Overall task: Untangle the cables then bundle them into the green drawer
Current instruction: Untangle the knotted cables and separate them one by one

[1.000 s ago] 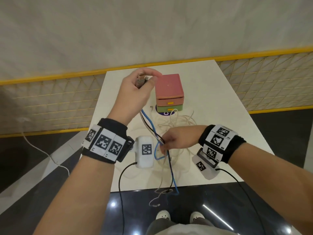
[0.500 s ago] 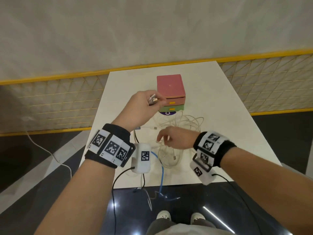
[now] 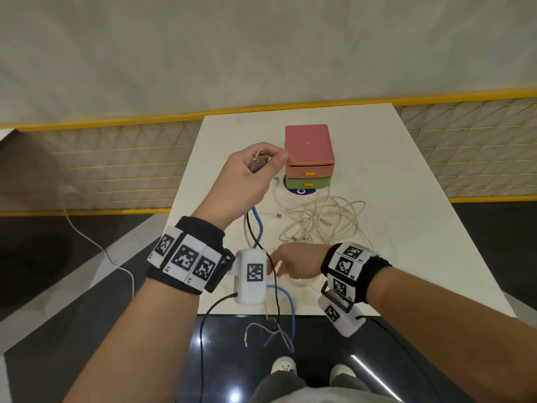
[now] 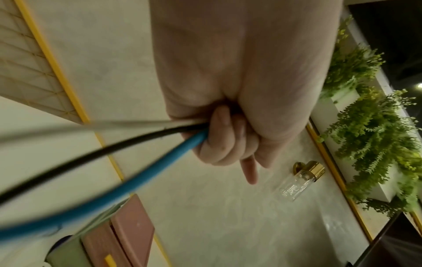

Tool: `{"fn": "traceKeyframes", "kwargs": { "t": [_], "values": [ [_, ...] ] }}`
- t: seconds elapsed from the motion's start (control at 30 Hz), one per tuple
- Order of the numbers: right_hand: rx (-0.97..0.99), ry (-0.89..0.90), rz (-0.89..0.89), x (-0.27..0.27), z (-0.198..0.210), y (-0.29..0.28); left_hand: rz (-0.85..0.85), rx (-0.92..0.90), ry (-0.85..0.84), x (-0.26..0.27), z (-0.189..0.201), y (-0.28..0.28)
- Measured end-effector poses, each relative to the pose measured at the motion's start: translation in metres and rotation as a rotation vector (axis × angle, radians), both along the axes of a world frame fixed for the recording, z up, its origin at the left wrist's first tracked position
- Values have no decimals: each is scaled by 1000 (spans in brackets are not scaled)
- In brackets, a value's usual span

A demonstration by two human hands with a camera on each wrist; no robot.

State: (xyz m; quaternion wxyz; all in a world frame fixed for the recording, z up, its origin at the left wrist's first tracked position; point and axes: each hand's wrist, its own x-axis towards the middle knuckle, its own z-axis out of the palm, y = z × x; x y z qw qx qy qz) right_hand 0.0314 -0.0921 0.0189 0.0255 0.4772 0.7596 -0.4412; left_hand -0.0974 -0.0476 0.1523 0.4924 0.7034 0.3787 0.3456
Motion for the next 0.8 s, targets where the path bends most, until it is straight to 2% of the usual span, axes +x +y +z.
{"fn": "traceKeyframes", "kwargs": {
  "t": [0.1,0.2,0.3,0.37,0.47,0.53,0.63,0.67,0.73,0.8],
  "values": [
    [38,-45,-61,9,-8,8,3,-37,-16,-3,-4,0],
    [2,-112,40,6,-36,7,-30,-90,-119,-5,-2,1],
    [6,-153,57,-4,-59,1,-78,-121,-223,-8,3,5],
    [91,-115,-38,-9,-65,-1,-107,-127,-251,-10,5,8],
    [198,43,-157,-21,-56,4,-128,-125,-245,-11,4,10],
    [110,44,-89,-23,-44,7,-112,-123,-233,-12,2,12],
    [-236,32,166,-19,-28,6,-59,-124,-210,-14,-5,17],
    [-255,32,184,-16,-26,7,-44,-130,-202,-16,-7,18],
    [-81,-35,69,-7,-25,13,-20,-145,-180,-17,-13,18],
    [128,-108,-176,0,-29,21,2,-166,-154,-16,-17,18]
  ]
}}
